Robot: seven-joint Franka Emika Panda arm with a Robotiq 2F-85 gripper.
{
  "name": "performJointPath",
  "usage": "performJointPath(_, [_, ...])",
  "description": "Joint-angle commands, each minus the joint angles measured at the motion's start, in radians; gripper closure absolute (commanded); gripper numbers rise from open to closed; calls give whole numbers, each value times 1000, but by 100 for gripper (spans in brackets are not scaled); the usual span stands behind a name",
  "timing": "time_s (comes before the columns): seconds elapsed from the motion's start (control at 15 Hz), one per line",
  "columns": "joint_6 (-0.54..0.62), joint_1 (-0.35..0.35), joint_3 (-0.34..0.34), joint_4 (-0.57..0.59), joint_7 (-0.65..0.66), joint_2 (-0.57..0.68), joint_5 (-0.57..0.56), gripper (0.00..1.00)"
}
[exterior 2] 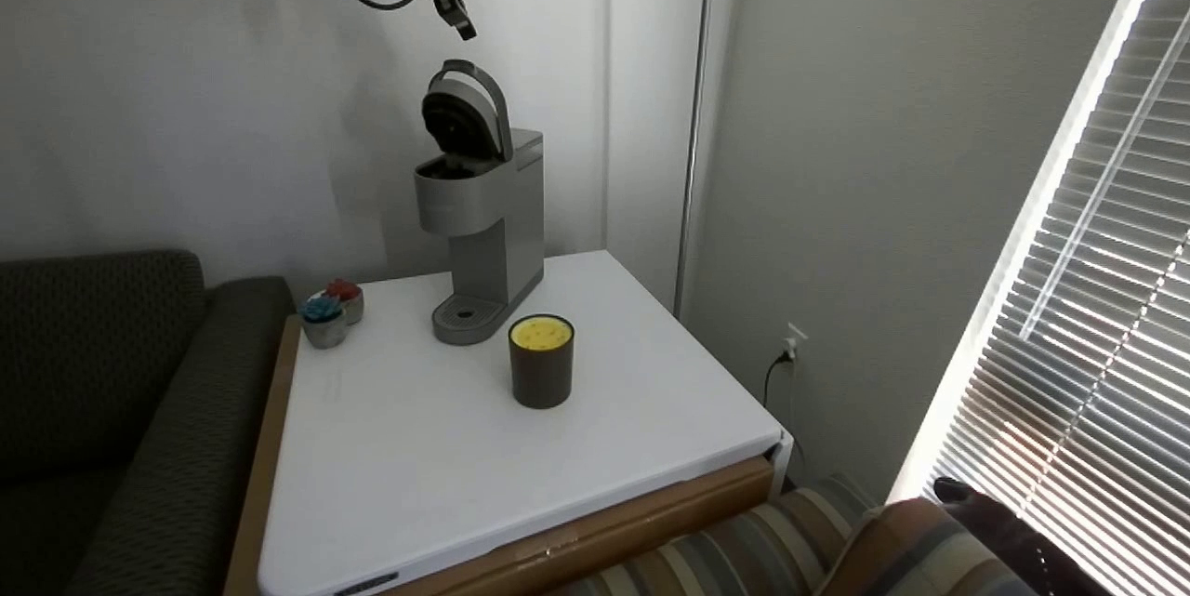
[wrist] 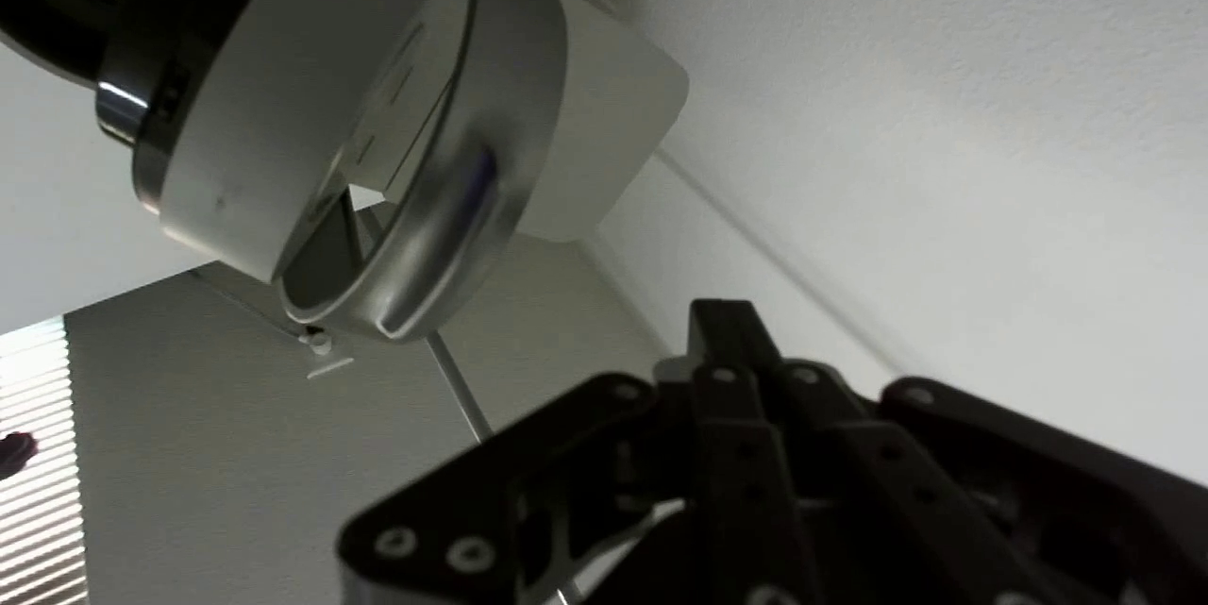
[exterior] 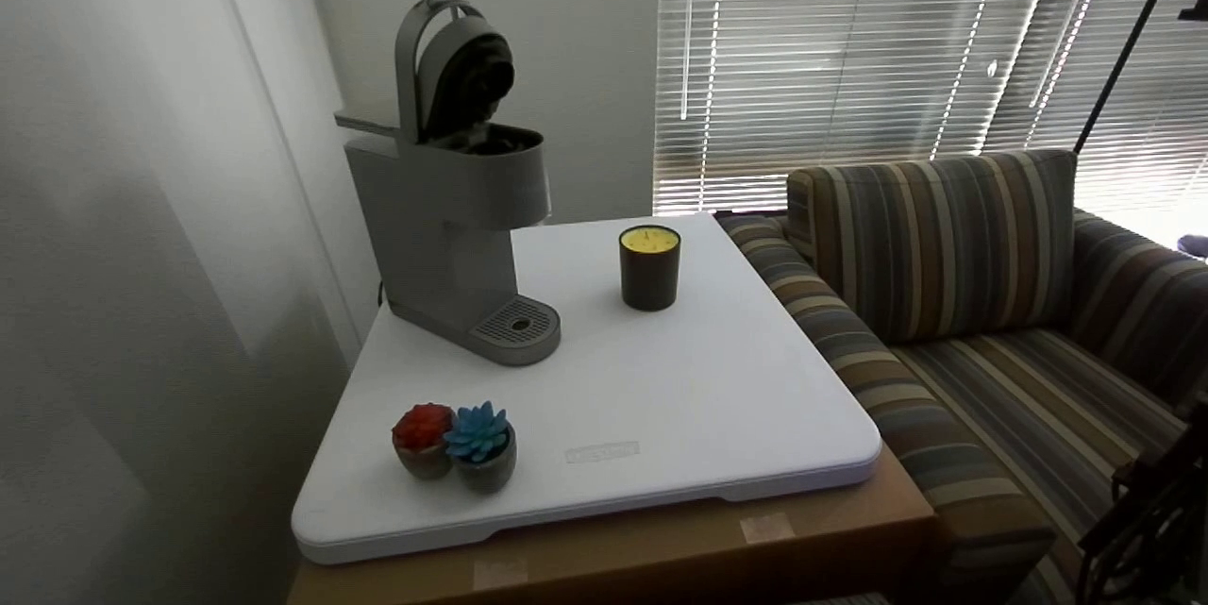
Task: Close the lid of the coffee machine chamber
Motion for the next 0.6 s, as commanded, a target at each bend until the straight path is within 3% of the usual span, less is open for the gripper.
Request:
performJointPath(0.0, [-95,6,-3,-9,22,-28,5,100])
performJointPath(0.53, [-154,4,-1,-68,50,-47,10,100])
